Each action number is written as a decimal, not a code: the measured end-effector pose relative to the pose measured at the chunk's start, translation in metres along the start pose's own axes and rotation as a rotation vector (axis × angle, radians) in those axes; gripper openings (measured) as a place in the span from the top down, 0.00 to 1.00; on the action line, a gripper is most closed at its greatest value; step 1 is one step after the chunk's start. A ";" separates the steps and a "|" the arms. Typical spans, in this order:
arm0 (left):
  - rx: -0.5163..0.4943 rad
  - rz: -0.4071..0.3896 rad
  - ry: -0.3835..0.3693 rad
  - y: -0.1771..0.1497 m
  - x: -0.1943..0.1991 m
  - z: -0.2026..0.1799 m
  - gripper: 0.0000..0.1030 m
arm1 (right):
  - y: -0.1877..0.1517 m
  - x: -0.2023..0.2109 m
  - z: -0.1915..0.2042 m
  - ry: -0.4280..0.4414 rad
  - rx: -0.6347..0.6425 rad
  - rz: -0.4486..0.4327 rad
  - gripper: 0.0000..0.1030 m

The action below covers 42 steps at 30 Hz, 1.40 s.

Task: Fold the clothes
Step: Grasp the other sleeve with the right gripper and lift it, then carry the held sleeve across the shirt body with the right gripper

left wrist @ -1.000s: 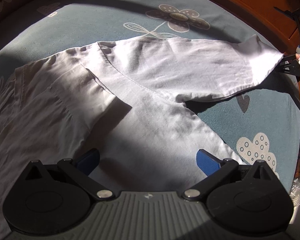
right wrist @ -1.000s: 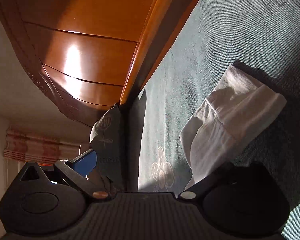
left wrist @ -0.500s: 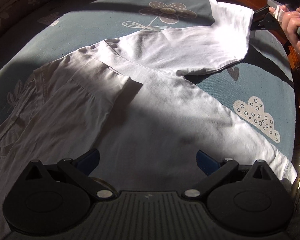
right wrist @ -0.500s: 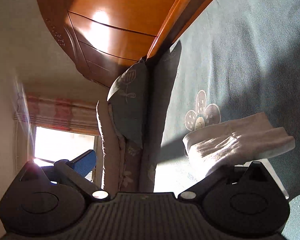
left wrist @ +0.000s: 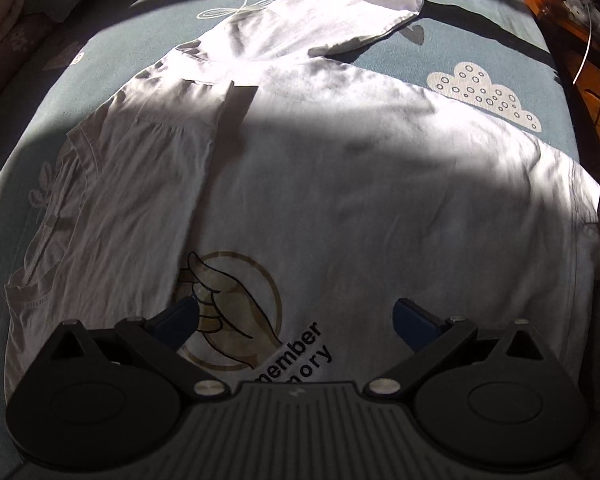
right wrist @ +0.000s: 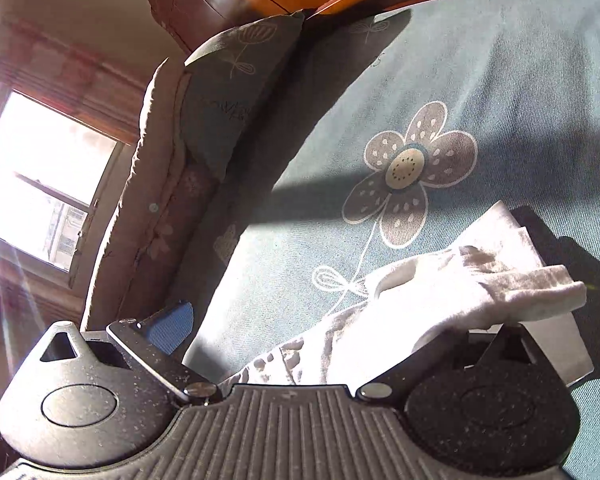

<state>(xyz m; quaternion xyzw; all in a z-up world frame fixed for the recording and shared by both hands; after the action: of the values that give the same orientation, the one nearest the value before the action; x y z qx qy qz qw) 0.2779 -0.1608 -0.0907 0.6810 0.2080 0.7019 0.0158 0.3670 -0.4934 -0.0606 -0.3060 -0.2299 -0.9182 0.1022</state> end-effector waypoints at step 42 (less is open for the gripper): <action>0.159 0.050 -0.031 -0.087 0.021 0.004 0.01 | -0.148 -0.085 0.193 0.116 0.471 0.221 0.00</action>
<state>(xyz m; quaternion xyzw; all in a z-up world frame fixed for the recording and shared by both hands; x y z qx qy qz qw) 0.2577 -0.0742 -0.0982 0.6958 0.2457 0.6729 -0.0524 0.4848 -0.2670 -0.0293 -0.2437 -0.3963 -0.8387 0.2832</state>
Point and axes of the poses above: each gripper's, at about its wrist camera, not at the fingertips, and x roughly against the way its jaws point, z to its left, y to its top, the point moved 3 cm from there along -x, roughly the way its jaws point, and after that the axes turned 6 degrees about -y, right-handed, at the moved point
